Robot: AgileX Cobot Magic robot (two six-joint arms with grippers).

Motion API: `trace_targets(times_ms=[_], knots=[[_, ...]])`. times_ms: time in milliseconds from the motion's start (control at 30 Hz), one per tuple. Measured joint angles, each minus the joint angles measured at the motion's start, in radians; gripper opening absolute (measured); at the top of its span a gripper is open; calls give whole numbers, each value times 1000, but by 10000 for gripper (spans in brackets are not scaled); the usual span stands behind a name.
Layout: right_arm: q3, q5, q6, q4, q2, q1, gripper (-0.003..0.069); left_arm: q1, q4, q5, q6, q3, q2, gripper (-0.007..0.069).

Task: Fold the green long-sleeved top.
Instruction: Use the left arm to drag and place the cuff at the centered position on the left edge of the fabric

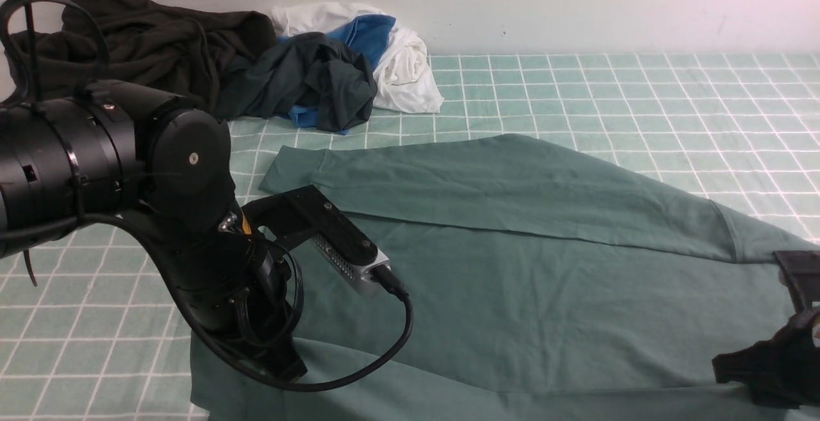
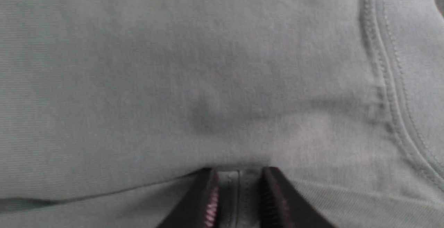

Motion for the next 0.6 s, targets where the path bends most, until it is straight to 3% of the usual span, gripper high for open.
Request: trace_targets(times_ms=[167, 333, 600], knots=[[-9, 40, -1, -19, -24, 0, 6, 0, 0, -5, 0, 0, 0, -3], [-43, 201, 0, -76, -142, 0, 0, 0, 3, -5, -1, -62, 15, -3], [-51, 241, 27, -119, -239, 0, 0, 44, 6, 4, -2, -333, 180, 6]])
